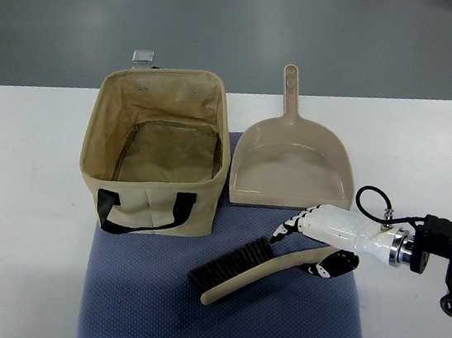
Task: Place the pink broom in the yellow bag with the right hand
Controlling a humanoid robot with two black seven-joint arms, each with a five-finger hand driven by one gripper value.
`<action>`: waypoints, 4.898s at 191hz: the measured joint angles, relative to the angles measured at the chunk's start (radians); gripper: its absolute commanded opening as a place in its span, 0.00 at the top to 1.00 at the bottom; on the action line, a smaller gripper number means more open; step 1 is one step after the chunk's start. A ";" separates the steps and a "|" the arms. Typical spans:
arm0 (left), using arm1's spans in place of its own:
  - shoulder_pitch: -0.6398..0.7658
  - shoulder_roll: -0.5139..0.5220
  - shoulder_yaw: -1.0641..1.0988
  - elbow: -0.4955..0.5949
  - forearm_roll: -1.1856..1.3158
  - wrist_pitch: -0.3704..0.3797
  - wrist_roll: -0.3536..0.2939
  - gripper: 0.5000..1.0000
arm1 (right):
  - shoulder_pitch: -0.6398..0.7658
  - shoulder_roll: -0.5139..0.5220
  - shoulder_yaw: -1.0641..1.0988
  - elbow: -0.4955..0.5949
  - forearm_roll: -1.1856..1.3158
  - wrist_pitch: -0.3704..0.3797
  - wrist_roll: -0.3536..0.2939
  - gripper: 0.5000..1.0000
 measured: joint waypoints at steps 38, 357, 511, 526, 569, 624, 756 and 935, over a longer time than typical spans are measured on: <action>0.000 0.000 0.000 0.000 0.000 0.000 0.000 0.00 | -0.009 0.004 -0.002 -0.001 -0.019 -0.001 -0.004 0.60; 0.000 0.000 0.000 0.000 0.000 0.000 0.000 0.00 | 0.102 -0.202 0.253 -0.103 -0.054 -0.145 -0.018 1.00; 0.000 0.000 0.000 0.000 0.000 0.000 0.000 0.00 | 0.597 0.077 0.150 -0.199 -0.017 -0.042 -0.054 1.00; 0.000 0.000 0.000 0.000 0.000 0.000 0.000 0.00 | 0.629 0.139 0.115 -0.198 -0.015 -0.028 -0.068 1.00; 0.000 0.000 0.000 0.000 0.000 0.000 0.000 0.00 | 0.630 0.289 0.092 -0.199 -0.021 0.037 -0.093 1.00; 0.000 0.000 0.000 0.000 0.000 0.000 0.000 0.00 | 0.568 0.319 0.085 -0.203 -0.024 0.052 -0.095 0.57; 0.000 0.000 0.000 0.000 0.000 0.000 0.000 0.00 | 0.449 0.296 0.328 -0.245 0.004 0.067 -0.094 0.19; 0.000 0.000 0.000 0.000 0.000 0.000 0.000 0.00 | -0.015 0.402 0.742 -0.516 1.005 0.033 -0.098 0.14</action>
